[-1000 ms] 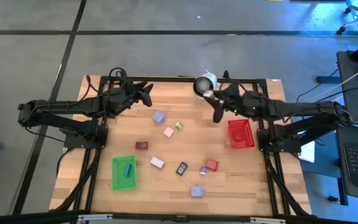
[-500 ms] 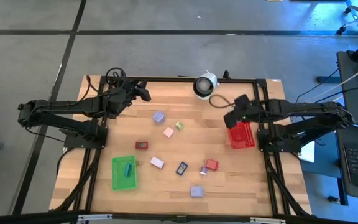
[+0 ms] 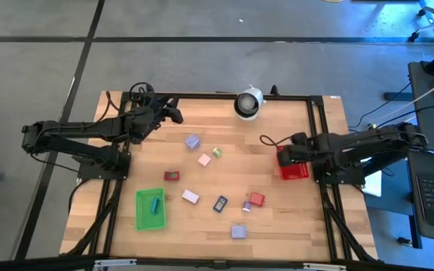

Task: Pick & Place Office items
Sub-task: Put the right green charger adapter into the red bin, then put the left red digital clock into the green bin

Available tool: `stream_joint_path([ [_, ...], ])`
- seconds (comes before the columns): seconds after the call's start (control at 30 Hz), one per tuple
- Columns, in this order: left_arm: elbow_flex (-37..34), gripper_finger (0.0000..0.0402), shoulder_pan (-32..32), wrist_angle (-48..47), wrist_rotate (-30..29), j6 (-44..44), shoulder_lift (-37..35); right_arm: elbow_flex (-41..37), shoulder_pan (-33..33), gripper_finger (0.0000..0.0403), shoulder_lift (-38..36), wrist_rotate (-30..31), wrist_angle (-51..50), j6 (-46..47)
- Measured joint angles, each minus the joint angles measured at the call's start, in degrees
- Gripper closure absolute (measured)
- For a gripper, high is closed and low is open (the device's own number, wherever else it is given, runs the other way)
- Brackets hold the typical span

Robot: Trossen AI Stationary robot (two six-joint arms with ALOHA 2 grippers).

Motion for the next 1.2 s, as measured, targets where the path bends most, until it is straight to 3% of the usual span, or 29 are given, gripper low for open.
stream_joint_path([
  [0.37,0.00,0.0233,0.00,0.09,0.00,0.00,0.00,-6.99,0.10,0.0245,0.31,2.60,10.06,2.53],
  [0.63,0.00,0.0233,0.00,0.15,0.00,-0.02,0.00,-7.74,0.10,0.0242,0.31,3.51,11.75,3.20],
  [1.03,0.00,0.0233,0.01,-0.45,0.28,1.07,0.00,-7.74,0.10,0.0169,0.31,3.62,11.78,3.20],
  [1.2,0.00,0.0224,0.02,-1.16,6.95,4.45,0.00,-6.98,0.04,0.0149,0.31,2.17,11.71,2.65],
])
